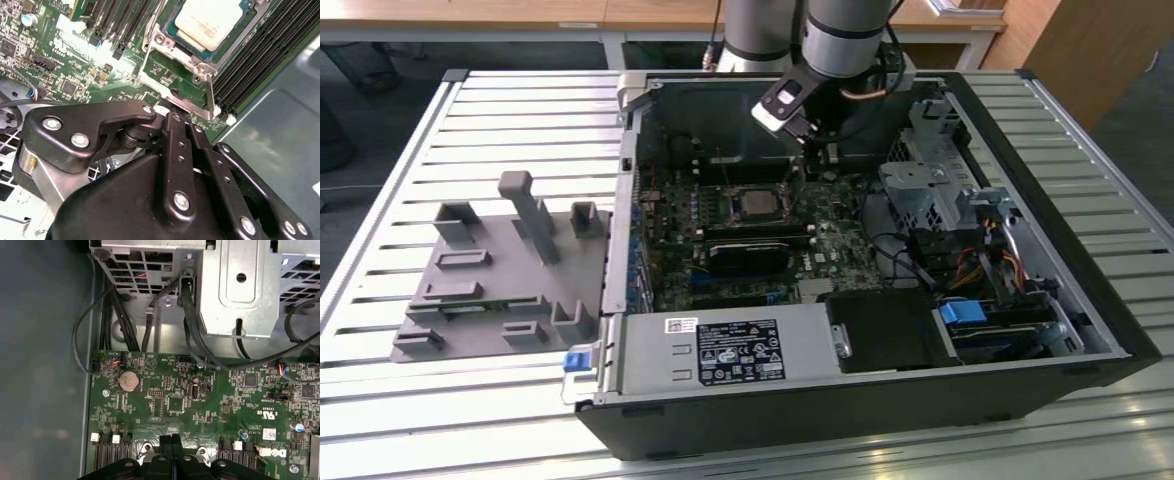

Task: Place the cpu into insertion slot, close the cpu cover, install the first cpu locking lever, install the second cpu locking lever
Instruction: 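Close the cpu cover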

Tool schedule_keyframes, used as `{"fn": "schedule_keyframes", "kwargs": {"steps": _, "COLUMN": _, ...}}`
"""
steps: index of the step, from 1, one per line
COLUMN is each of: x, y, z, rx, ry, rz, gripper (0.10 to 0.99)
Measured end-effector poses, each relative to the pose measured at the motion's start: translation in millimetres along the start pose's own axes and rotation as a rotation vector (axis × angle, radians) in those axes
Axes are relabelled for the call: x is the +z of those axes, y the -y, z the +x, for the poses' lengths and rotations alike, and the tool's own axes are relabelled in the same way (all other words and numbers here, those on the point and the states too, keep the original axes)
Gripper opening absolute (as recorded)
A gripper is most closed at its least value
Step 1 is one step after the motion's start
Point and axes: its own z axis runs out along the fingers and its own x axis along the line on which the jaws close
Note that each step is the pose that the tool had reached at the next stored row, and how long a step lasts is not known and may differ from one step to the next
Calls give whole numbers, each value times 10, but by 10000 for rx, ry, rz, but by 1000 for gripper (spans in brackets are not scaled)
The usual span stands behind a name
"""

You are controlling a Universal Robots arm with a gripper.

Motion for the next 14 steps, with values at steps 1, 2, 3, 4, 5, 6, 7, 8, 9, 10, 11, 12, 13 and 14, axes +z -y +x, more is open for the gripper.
{"fn": "schedule_keyframes", "kwargs": {"steps": 1, "x": 0, "y": 9, "z": 1, "rx": 0, "ry": 0, "rz": 0, "gripper": 106}}
{"fn": "schedule_keyframes", "kwargs": {"steps": 2, "x": 0, "y": 18, "z": 2, "rx": 0, "ry": 0, "rz": 0, "gripper": 106}}
{"fn": "schedule_keyframes", "kwargs": {"steps": 3, "x": 1, "y": 26, "z": 3, "rx": 0, "ry": 0, "rz": 0, "gripper": 106}}
{"fn": "schedule_keyframes", "kwargs": {"steps": 4, "x": 1, "y": 34, "z": 5, "rx": 0, "ry": -1, "rz": 0, "gripper": 106}}
{"fn": "schedule_keyframes", "kwargs": {"steps": 5, "x": 2, "y": 41, "z": 6, "rx": 1, "ry": -1, "rz": -1, "gripper": 106}}
{"fn": "schedule_keyframes", "kwargs": {"steps": 6, "x": 3, "y": 50, "z": 6, "rx": 0, "ry": -1, "rz": 0, "gripper": 106}}
{"fn": "schedule_keyframes", "kwargs": {"steps": 7, "x": 4, "y": 57, "z": 7, "rx": 0, "ry": -1, "rz": 0, "gripper": 106}}
{"fn": "schedule_keyframes", "kwargs": {"steps": 8, "x": 5, "y": 65, "z": 8, "rx": 0, "ry": 0, "rz": 0, "gripper": 106}}
{"fn": "schedule_keyframes", "kwargs": {"steps": 9, "x": 6, "y": 72, "z": 8, "rx": 0, "ry": 0, "rz": 0, "gripper": 106}}
{"fn": "schedule_keyframes", "kwargs": {"steps": 10, "x": 8, "y": 78, "z": 9, "rx": 0, "ry": 1, "rz": 1, "gripper": 106}}
{"fn": "schedule_keyframes", "kwargs": {"steps": 11, "x": 10, "y": 81, "z": 9, "rx": 0, "ry": 1, "rz": 0, "gripper": 106}}
{"fn": "schedule_keyframes", "kwargs": {"steps": 12, "x": 13, "y": 85, "z": 10, "rx": 0, "ry": 0, "rz": 0, "gripper": 106}}
{"fn": "schedule_keyframes", "kwargs": {"steps": 13, "x": 17, "y": 88, "z": 10, "rx": 0, "ry": 0, "rz": 0, "gripper": 106}}
{"fn": "schedule_keyframes", "kwargs": {"steps": 14, "x": 20, "y": 91, "z": 10, "rx": 1, "ry": 0, "rz": 0, "gripper": 106}}
